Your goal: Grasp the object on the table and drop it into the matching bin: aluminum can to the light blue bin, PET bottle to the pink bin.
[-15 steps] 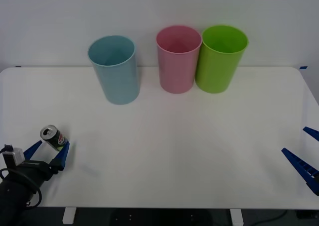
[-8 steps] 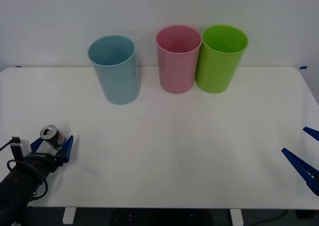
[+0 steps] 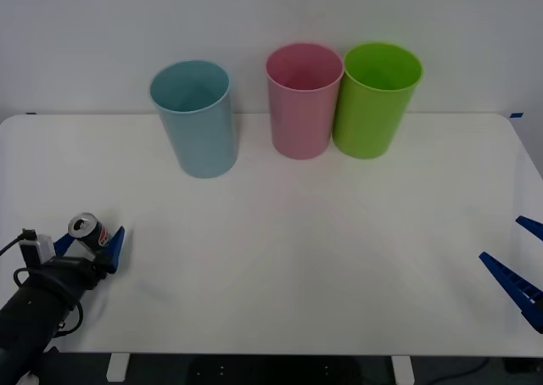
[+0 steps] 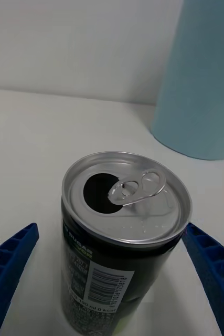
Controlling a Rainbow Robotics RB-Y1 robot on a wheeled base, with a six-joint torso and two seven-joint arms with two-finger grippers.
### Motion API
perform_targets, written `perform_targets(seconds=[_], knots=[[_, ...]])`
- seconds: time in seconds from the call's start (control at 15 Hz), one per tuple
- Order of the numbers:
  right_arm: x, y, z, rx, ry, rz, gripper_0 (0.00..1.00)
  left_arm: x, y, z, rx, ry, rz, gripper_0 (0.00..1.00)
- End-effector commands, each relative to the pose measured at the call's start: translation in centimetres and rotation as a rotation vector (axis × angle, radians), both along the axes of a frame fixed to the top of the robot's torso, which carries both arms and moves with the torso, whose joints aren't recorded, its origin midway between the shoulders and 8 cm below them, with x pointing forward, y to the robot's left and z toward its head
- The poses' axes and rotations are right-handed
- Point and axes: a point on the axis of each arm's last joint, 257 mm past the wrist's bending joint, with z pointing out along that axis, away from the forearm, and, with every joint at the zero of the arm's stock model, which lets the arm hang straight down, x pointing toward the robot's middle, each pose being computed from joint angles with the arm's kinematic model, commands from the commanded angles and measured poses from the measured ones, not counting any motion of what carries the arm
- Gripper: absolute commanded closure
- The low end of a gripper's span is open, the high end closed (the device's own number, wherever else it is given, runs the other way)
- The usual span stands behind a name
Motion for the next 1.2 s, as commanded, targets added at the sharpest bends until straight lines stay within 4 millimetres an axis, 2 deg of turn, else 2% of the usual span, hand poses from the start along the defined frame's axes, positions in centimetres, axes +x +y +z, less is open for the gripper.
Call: perform_targets(seconds=[0.07,0.73,1.0,1.2], knots=[[0.0,0.0,0.0,0.0,0.0,0.0,0.0,0.0,0.0,0.0,0.008,-0.002,0.0,0.99],[0.0,0.0,0.0,0.0,0.0,0.0,0.0,-0.1,0.2,0.4,0.012,-0.012,-0.001,1.0],[0.0,0.0,0.0,0.0,0.0,0.0,0.0,0.0,0.0,2.6,-0.003,-0.062,-0.026,1.0],[0.0,0.0,0.0,0.0,0.0,0.0,0.0,-0.4,-0.4,5.2,0.0,-0.111,-0.044,1.0]])
